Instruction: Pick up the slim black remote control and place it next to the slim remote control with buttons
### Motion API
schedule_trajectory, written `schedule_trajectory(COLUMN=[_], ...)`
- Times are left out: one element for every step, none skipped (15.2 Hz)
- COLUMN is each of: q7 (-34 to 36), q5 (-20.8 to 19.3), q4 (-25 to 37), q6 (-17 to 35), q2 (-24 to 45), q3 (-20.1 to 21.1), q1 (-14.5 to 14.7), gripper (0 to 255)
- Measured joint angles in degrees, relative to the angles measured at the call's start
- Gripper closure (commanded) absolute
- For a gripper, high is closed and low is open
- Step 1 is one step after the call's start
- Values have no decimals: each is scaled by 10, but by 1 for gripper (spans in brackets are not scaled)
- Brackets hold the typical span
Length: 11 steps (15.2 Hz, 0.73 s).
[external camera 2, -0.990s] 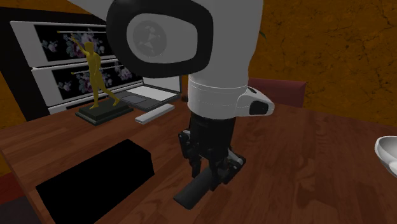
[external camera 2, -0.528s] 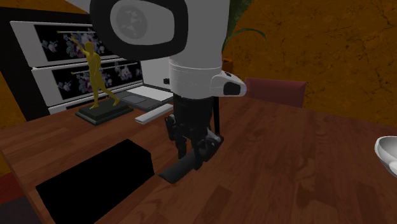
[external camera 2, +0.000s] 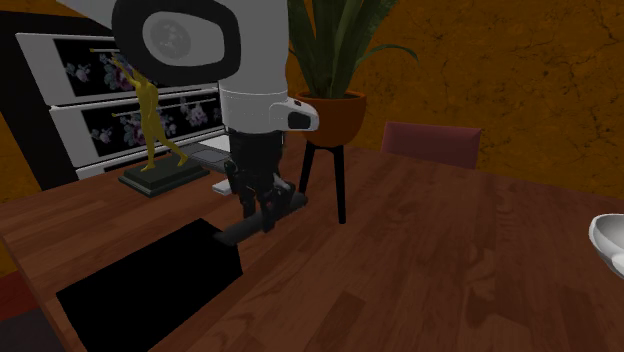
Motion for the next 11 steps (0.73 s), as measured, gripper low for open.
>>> schedule_trajectory(q7=[13,29,41,58,73,89,101,115,128,143,155], q5=[0,1,2,2,3,4,5,6,8,10,11], q4=[-2,-6,-14,-27,-27,-32,-34,-39,-39,-39,-43], q6=[-1,0,6,13,11,11,12,16,18,20,24], q2=[-4,-8,-11,-19,-20,-27,-29,-31,-30,-28,-30], q3=[7,16,23,32,41,49,57,64,72,81,88], q1=[6,14,20,28,34,42,48,54,61,68,74], gripper=[255,255,255,255,255,255,255,255,255,255,255])
